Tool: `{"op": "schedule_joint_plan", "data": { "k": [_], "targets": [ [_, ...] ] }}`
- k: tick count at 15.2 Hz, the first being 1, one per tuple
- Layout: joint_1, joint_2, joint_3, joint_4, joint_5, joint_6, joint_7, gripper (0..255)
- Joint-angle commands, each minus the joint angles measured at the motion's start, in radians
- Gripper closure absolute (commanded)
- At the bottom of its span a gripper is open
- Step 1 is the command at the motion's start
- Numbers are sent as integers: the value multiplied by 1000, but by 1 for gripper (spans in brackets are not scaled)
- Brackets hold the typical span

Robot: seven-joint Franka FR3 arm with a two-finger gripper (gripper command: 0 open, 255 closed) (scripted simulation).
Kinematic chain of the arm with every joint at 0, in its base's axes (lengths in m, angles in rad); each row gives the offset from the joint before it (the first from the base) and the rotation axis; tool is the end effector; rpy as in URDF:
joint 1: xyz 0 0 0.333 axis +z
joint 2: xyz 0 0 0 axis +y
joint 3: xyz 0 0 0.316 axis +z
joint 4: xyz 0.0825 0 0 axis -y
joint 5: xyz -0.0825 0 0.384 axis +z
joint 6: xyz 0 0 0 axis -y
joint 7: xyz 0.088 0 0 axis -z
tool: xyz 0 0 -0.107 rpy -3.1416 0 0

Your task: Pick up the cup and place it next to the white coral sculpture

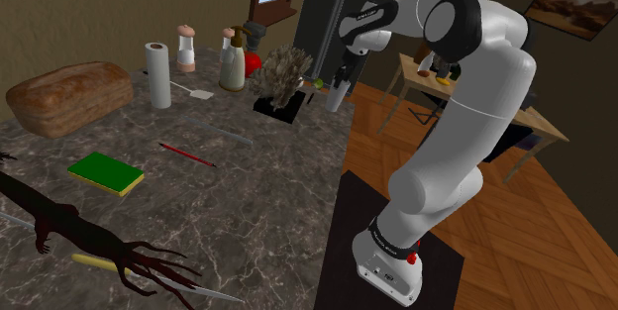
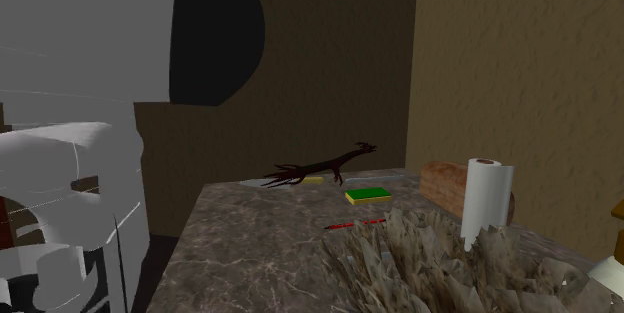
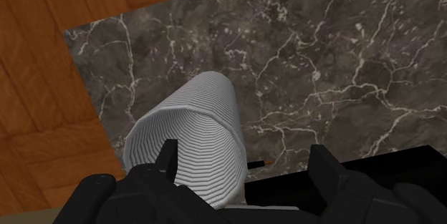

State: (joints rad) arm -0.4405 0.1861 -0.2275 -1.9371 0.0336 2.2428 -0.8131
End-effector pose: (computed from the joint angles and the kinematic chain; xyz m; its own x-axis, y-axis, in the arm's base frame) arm 0.4824 -0.3726 0.4040 0.9879 0.1352 0.0760 0.1274 -0.9869 0.0994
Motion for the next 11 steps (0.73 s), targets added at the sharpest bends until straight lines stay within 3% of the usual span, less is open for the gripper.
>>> {"op": "schedule_joint_plan", "data": {
  "k": [1, 3, 11],
  "targets": [
    [3, -26, -1, 19, -8, -45, 7, 0],
    [6, -55, -2, 44, -17, -97, 12, 0],
    [5, -55, -2, 44, -17, -97, 12, 0]
  ]
}}
